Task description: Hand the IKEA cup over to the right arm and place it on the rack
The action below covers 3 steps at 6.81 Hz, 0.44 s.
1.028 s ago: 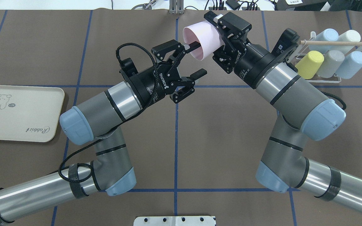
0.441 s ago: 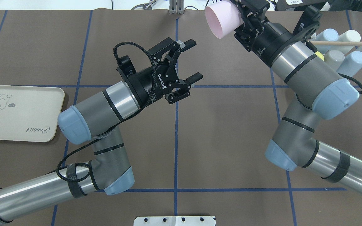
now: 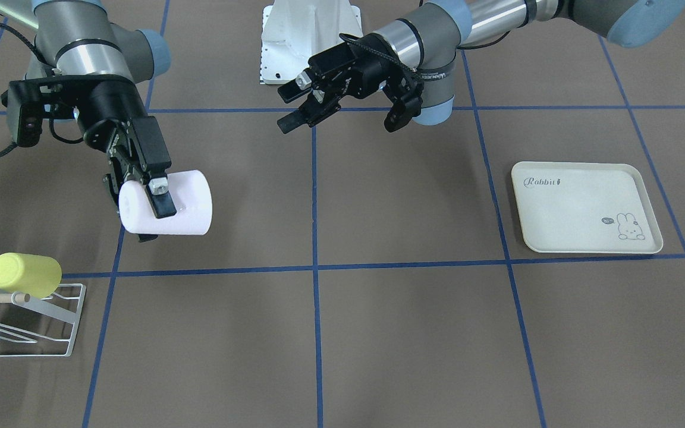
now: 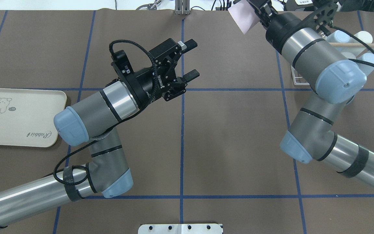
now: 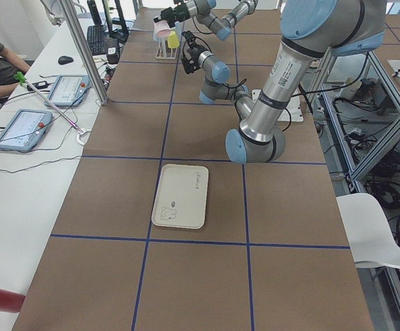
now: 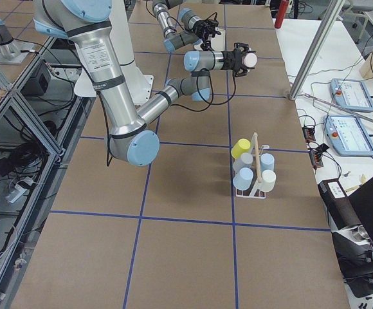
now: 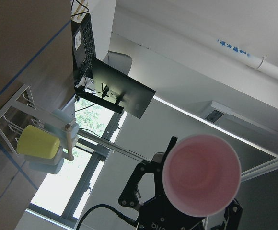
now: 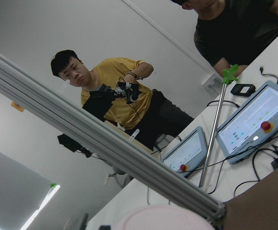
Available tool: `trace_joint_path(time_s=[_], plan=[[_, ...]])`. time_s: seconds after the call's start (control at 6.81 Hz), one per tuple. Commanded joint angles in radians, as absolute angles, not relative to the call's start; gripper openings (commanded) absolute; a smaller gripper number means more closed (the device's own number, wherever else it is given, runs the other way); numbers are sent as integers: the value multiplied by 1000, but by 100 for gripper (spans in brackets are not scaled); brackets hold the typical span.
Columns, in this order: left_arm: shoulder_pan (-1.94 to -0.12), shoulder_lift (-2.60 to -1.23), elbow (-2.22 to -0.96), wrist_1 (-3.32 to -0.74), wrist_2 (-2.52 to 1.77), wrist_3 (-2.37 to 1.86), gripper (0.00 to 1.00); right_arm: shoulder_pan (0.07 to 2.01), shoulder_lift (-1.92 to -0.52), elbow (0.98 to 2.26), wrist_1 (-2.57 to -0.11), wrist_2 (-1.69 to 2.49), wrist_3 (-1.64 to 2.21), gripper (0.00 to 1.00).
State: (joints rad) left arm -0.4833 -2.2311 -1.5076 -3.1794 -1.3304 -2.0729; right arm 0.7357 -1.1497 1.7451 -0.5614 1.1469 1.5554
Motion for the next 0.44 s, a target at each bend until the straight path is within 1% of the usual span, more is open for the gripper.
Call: trace_joint_path(time_s=[0.0,0.29], plan=[[-526,-2207,-1525,-3076,-1335,-1959,100,788,-1146,1750,-824,1091,1329,0],[-552,-2209,-1641,-2848,-1336,-1805,100,840,-1138,1730,-957,1051,1185,0]])
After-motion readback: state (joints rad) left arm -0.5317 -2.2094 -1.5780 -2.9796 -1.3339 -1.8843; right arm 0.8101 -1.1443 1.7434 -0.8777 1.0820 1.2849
